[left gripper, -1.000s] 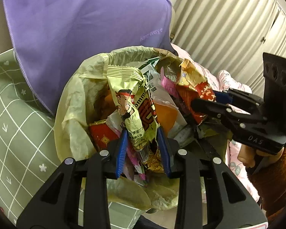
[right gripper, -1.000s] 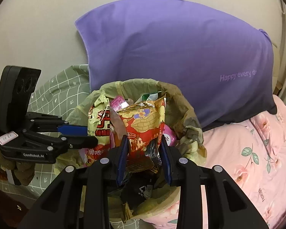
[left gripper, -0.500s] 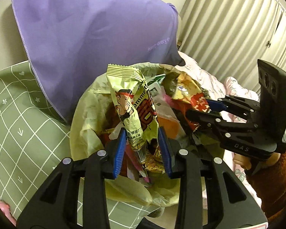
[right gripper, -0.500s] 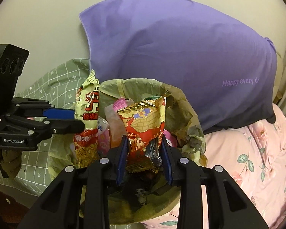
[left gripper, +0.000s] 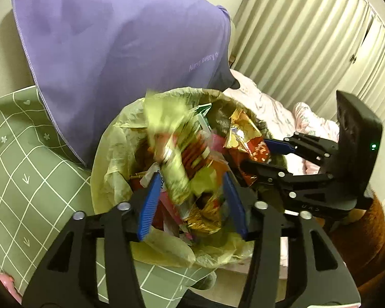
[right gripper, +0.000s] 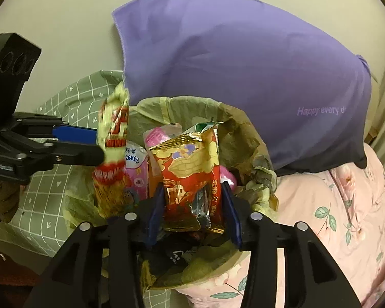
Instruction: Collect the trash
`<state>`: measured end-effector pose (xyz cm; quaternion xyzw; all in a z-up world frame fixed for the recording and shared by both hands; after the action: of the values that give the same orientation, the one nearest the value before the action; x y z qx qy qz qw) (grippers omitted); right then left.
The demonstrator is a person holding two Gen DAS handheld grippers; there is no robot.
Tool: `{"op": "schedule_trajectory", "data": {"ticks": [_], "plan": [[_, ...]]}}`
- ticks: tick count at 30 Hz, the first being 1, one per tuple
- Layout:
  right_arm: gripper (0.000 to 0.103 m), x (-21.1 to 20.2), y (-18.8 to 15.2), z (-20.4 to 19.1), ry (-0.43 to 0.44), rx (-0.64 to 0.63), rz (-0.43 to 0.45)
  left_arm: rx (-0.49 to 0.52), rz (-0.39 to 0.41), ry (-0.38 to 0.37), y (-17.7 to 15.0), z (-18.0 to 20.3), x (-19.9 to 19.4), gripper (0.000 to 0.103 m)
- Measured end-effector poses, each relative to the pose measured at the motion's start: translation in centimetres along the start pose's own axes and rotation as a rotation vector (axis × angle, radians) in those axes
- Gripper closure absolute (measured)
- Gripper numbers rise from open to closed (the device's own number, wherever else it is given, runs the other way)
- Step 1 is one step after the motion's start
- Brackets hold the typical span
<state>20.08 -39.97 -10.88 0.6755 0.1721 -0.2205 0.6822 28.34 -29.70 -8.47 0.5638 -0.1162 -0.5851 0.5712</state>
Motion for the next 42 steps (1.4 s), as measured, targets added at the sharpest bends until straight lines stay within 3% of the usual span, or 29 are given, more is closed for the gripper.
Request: {"op": "schedule_trajectory", "data": {"ticks": [5,8,14,19,23,27,34,42], "plan": [[0.055,-0.6,-0.1,0.0,-0.031,0.009,0.003,-0.019,0.020,0.014,-0.6,-0.1,-1.2,0.043],[0.046,-1.4,-0.1,-0.3,-0.027,0.026,0.020,-0.019,0.043,0.028,-1.3,0.0,-2.6,0.037],[0.044,-4.6,0.4,-1.4,0.006,0.101,0.143,-0.094,0.134,0.122,-3.5,0.0,-7.8,0.021],[0.043,-8.1,0.8,-4.5,0.080,0.118,0.199,-0.120,0.241,0.335,-7.1,-0.2,-15.4,0.010],[0.043,-10.7,-0.3,-9.1,0.165,0.074,0.178,-0.146,0.309,0.527,-10.8,0.1,-21.8,0.009],[0.043,-13.7,-1.8,-13.8,0.210,0.030,0.191,-0.192,0.369,0.673,-14.8,0.7,-27.4,0.009],[0.043,-18.2,-4.4,-19.5,0.250,0.037,0.207,-0.213,0.403,0.857,-19.2,2.9,-33.6,0.009],[0.043,-21.3,-5.8,-22.9,0.243,-0.009,0.251,-0.202,0.444,0.940,-20.3,5.5,-36.7,0.009]]}}
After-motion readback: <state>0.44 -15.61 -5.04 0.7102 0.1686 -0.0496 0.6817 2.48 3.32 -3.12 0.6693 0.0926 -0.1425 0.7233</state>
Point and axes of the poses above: each gripper's, at about its wrist camera, not at the fingertips, and x roughly the way its jaws point, z to its right, y to its top, the point moved 7 cm from there along x, roughly the way its jaws point, and after that the axes turned 12 degrees about z, right-handed, at the moved point
